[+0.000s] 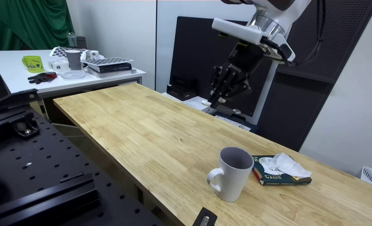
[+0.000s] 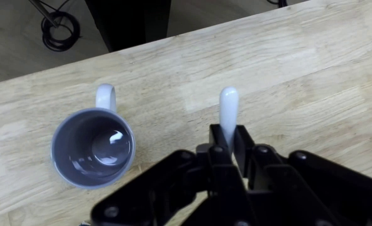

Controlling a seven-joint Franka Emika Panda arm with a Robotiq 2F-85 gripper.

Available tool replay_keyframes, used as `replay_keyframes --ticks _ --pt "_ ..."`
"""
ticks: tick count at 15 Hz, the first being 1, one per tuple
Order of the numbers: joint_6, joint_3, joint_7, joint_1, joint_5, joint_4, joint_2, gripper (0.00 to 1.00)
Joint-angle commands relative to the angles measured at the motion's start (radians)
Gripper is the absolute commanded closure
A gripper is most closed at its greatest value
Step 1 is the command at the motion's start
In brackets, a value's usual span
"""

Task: Take the spoon from the table and place it in the white cup

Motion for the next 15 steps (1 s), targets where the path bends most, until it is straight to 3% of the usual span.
replay_keyframes --ticks 1,9,15 --pt "-0.055 -0.014 -0.026 -0.021 0.058 -0.086 -0.105 0.97" --pt "-0.183 -0.028 -0.113 -0.083 0.312 -0.115 -0.154 0.97" --pt "-0.320 -0.059 -0.078 -0.078 0.427 -0.106 -0.152 0.97"
